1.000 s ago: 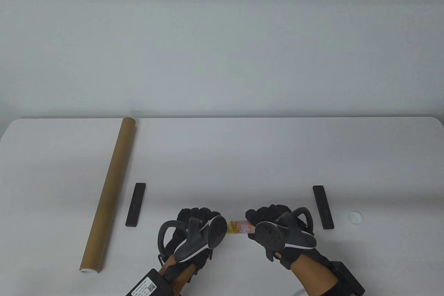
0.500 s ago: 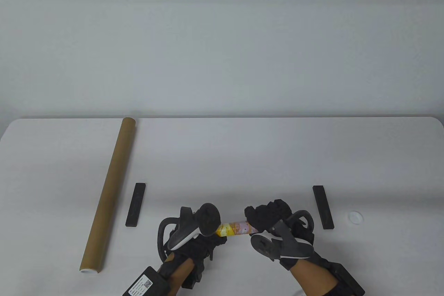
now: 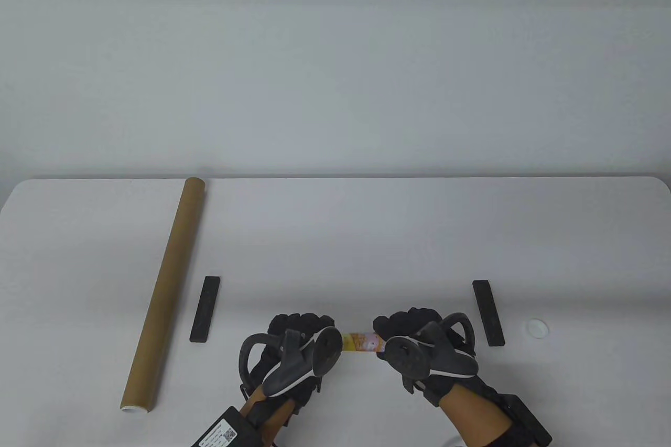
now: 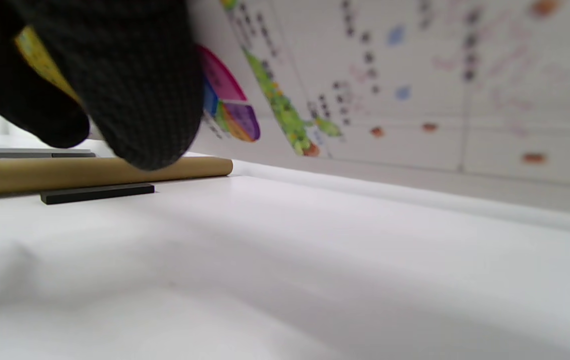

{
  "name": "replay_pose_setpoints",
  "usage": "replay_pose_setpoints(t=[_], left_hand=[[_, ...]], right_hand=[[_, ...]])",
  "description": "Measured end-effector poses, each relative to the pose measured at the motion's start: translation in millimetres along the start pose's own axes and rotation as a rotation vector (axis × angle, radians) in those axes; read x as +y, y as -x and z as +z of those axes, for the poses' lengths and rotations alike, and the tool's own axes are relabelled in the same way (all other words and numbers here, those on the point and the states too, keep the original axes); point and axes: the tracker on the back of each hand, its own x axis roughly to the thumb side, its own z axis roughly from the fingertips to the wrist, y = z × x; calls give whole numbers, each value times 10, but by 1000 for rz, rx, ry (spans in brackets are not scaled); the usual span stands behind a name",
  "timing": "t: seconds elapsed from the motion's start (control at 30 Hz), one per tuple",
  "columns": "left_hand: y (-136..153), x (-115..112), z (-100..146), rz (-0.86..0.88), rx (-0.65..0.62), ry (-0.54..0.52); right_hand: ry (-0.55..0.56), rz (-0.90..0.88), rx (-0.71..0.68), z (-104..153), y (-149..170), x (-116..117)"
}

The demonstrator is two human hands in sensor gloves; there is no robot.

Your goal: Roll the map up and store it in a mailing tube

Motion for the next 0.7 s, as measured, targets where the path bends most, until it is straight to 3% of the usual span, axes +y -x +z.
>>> replay_pose_setpoints(t=[0.2, 0.4, 0.7], left_hand=[[-9, 7, -10, -4, -6, 43], [9, -11, -35, 36, -1, 107], [139, -135, -122, 247, 21, 352]], right_hand=[[-17, -20, -7, -2, 11, 6], [35, 58, -19, 27, -30, 3], [92, 199, -53, 58, -130, -31]])
